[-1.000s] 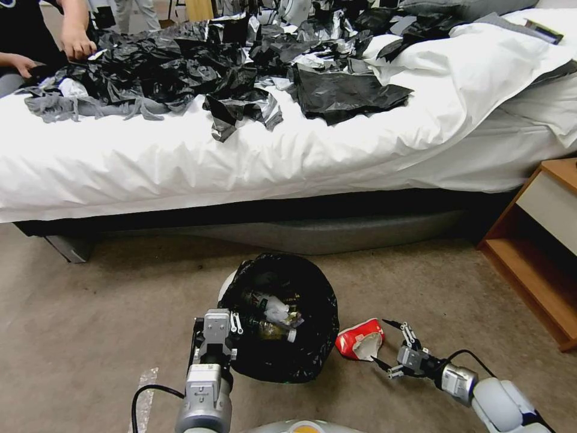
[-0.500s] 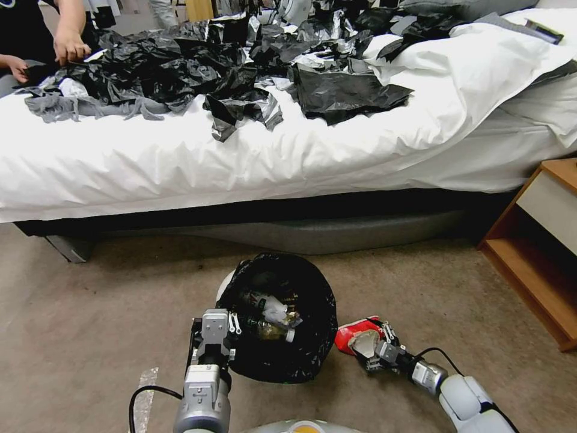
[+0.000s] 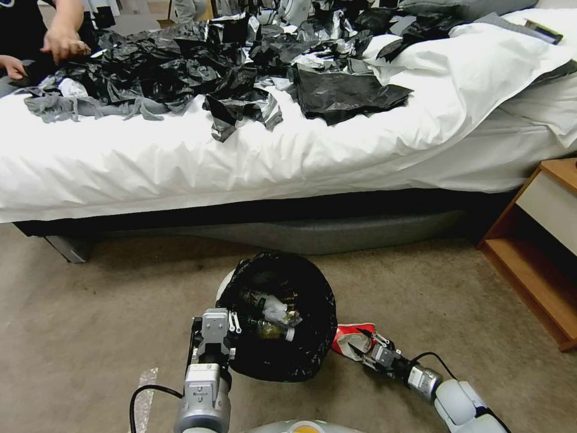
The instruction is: Pick up the trash bin, then pick up the garbage from the floor and place it into the trash bin.
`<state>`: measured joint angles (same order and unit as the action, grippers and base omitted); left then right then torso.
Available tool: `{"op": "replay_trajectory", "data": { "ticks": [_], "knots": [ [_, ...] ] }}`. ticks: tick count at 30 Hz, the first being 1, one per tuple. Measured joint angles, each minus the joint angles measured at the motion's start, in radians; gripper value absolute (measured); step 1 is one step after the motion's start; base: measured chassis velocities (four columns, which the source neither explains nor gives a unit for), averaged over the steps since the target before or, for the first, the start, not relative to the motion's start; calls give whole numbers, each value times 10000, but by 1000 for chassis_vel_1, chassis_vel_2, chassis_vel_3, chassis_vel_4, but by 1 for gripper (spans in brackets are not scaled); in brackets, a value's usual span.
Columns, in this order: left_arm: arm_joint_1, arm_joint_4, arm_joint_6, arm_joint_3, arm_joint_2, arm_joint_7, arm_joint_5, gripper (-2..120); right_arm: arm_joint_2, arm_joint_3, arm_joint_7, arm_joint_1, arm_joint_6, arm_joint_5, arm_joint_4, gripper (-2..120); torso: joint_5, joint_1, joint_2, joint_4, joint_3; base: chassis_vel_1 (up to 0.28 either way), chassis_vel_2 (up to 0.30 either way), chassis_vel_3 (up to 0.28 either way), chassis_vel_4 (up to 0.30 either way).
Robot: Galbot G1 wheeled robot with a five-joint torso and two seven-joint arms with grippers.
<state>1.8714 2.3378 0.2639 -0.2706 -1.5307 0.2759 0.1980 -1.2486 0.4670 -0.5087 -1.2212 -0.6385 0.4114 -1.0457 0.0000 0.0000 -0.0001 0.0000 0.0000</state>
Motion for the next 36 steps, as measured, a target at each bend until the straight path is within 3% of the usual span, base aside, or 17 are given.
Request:
{"op": "replay_trajectory", "data": {
  "ticks": [2, 8, 22, 25, 29, 31, 33, 36],
  "knots": [
    [-5, 23, 6, 0, 2, 0, -2, 2, 54, 36, 9, -1, 33, -132, -130, 17, 2, -1, 0, 0, 0, 0, 0, 0, 0],
    [6, 43, 7, 2, 9, 0, -3, 2, 136, 71, 18, -81, 72, -324, -360, 0, 2, 0, 0, 0, 0, 0, 0, 0, 0],
    [50, 100, 8, 41, 13, 0, 32, 2, 68, 140, 301, -303, 21, -874, -779, 0, 1, 0, 0, 0, 0, 0, 0, 0, 0],
    [49, 100, 8, 42, 16, -1, 36, 2, 26, 183, 778, -662, -48, -1706, -1787, 0, 1, 0, 0, 1, 0, 0, 0, 0, 0],
    [29, 52, 9, 49, 6, -3, 57, 2, -111, 378, 1197, -1412, -236, -3206, -4240, 0, -1, 0, 0, 0, 0, 0, 0, 0, 0],
    [27, 43, 9, 49, 7, -3, 61, 2, -145, 435, 1229, -1482, -261, -3311, -4596, 0, 1, 0, 0, -2, 0, 0, 0, 0, 0],
    [25, 23, 15, 49, 16, -5, 67, 2, -201, 632, 1356, -1668, -309, -3684, -6063, 0, -4, -1, 0, 2, -1, 0, 0, 0, 0],
    [25, 18, 19, 40, 31, -5, 67, 2, -204, 753, 1403, -1768, -249, -3924, -7150, 0, 0, 0, 0, 1, -1, 0, 0, 0, 0]
  ]
}}
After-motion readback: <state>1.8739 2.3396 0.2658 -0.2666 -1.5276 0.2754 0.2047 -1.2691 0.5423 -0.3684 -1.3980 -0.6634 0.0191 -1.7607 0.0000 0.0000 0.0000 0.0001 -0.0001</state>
